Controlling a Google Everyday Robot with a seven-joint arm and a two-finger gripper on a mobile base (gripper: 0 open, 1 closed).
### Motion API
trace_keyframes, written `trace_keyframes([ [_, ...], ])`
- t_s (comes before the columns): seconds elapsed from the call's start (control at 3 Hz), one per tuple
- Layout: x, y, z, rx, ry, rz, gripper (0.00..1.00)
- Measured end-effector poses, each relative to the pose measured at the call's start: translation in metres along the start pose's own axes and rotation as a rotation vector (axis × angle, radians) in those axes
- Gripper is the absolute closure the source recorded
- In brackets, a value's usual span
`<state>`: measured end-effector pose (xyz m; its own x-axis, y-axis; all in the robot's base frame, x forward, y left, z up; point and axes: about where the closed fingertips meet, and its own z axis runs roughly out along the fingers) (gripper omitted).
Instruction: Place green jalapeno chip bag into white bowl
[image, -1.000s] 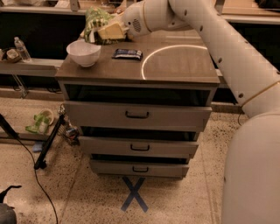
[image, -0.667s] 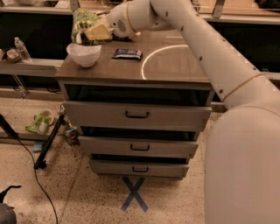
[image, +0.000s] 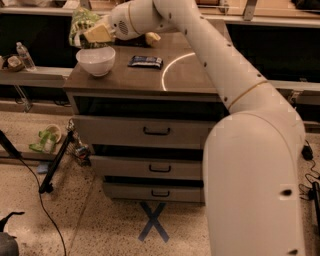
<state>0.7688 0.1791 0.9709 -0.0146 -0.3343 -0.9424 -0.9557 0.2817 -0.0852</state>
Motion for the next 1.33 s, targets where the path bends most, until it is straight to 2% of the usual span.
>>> trace_keyframes([
  [0.33, -0.003, -0.008, 0.019, -0.003, -0.004, 0.007, 0.51],
  [0.67, -0.004, -0.011, 0.025, 0.001, 0.001, 0.006, 0.29],
  [1.0, -0.002, -0.020, 0.022, 0.034, 0.014, 0.007, 0.00],
  [1.33, -0.002, -0.024, 0.019, 0.051, 0.021, 0.007, 0.00],
])
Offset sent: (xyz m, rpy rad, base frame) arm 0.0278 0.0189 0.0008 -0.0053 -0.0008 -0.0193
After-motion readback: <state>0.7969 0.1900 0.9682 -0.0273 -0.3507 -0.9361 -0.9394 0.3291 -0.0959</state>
